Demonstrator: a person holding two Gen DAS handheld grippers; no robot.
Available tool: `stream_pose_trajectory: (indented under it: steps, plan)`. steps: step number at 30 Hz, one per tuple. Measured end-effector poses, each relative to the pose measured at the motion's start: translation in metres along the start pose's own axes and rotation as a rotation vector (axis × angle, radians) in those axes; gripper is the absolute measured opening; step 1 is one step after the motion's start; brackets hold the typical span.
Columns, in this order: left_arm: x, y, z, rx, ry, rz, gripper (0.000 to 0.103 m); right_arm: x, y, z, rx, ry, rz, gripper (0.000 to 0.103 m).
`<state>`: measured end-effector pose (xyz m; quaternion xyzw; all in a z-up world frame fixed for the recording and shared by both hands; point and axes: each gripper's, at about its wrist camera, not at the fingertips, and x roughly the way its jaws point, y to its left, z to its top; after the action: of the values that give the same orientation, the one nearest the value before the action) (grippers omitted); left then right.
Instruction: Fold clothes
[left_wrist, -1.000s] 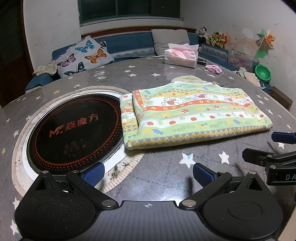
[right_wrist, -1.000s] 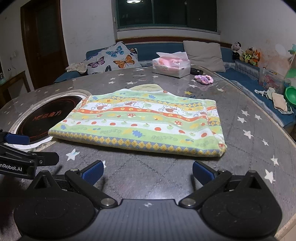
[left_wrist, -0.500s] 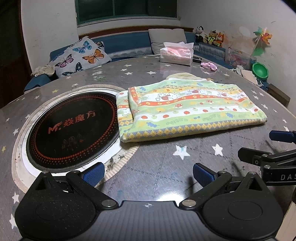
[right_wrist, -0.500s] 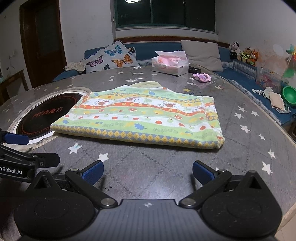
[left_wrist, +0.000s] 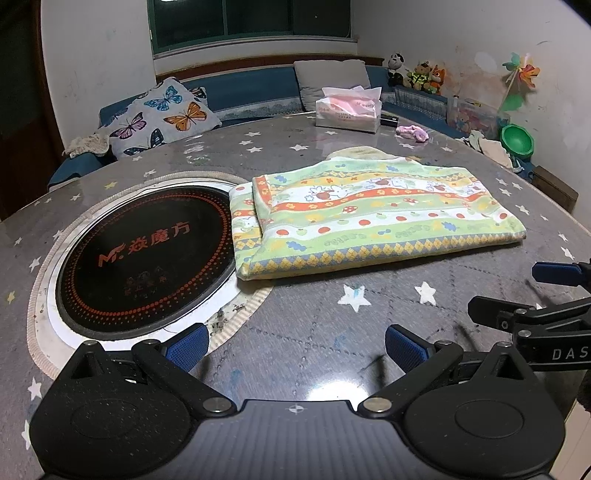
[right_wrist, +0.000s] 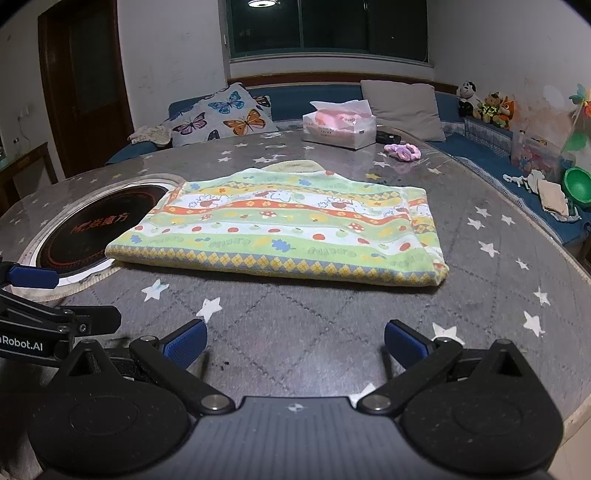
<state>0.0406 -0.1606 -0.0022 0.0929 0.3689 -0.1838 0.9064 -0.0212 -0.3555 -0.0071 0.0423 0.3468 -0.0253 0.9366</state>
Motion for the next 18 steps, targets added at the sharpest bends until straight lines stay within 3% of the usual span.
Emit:
stream_pose_trajectory:
  steps: [18]
  plan:
    - [-0.0085,-0.0029,-0.0041,0.003,-0.016,0.000,0.103,-0.0046,0.0025,-0.0041,0.008,-0.005,0.007,0.103]
